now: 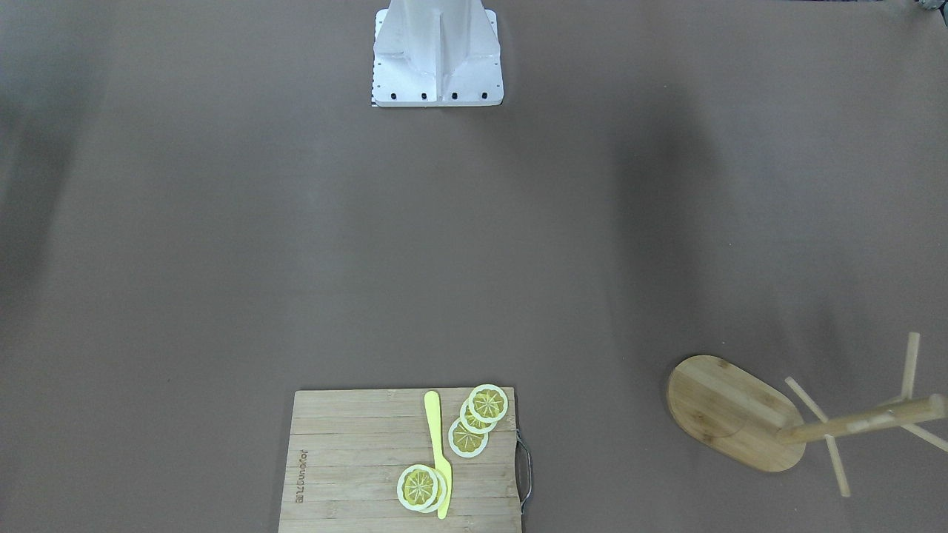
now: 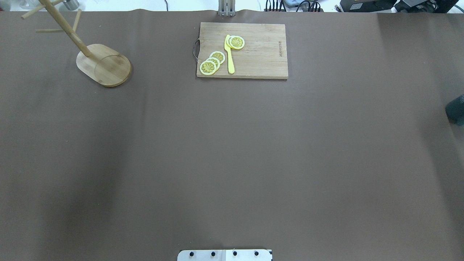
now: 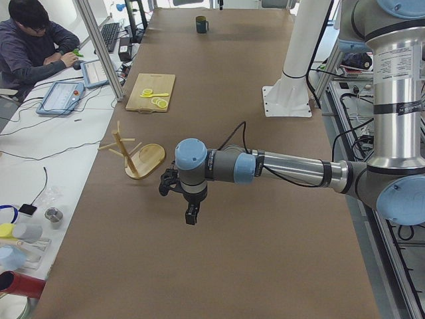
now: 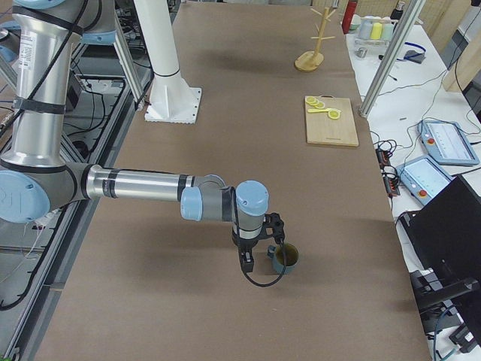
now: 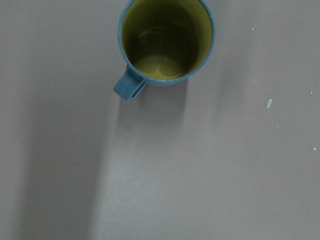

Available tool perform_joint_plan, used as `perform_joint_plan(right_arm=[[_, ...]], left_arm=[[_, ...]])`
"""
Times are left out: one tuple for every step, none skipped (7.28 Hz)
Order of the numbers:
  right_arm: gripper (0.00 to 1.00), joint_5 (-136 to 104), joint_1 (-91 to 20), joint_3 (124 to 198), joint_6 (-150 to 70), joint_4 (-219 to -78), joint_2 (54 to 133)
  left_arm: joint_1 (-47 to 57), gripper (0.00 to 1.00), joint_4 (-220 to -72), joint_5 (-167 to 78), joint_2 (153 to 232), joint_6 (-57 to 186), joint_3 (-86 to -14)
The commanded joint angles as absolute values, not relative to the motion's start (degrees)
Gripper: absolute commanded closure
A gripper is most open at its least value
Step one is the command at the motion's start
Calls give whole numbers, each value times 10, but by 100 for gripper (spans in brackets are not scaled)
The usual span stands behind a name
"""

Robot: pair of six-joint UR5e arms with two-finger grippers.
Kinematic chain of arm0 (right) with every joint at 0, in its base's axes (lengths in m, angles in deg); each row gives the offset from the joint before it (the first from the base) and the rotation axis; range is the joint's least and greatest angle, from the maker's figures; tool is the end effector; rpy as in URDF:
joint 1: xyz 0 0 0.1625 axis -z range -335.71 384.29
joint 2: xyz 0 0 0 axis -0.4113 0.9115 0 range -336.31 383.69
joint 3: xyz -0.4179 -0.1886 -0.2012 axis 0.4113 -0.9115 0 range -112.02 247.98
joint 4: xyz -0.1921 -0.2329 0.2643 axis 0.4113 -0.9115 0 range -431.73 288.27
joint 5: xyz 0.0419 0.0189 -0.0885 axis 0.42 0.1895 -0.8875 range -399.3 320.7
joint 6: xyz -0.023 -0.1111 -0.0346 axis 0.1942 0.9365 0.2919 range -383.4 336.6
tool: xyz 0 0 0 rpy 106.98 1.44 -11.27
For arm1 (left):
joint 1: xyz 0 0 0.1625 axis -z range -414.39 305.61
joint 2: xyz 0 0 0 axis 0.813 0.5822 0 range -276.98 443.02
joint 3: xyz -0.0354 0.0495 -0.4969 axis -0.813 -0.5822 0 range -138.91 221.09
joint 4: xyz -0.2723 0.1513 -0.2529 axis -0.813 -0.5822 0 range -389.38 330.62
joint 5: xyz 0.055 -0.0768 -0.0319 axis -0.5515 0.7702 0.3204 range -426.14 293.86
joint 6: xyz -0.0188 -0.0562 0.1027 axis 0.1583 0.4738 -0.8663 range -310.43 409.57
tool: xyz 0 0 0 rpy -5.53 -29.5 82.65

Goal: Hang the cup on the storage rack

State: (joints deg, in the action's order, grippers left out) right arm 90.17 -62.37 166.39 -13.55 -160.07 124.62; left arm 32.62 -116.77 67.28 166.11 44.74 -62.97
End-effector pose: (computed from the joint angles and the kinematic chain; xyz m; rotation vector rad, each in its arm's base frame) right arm 0.0356 -0.3843 0.7638 0.0248 -0.6900 -0.2157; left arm -0.0298 -0.4237 0.6904 0.0877 0.7569 0.1597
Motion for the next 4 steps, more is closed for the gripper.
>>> perform_joint_plan(right_arm=[[0, 903, -624, 1662, -135, -1601, 1247], [0, 903, -624, 1662, -135, -1601, 1247], [0, 902, -624, 1663, -133, -1601, 1247], [0, 903, -624, 1668, -132, -1600, 1246]], left_arm=[[326, 1, -1167, 673, 1662, 447, -631], [326, 1, -1167, 673, 1661, 447, -636], [327, 1, -1167, 673, 1661, 447, -641], [326, 1, -1167, 673, 1661, 447, -647]])
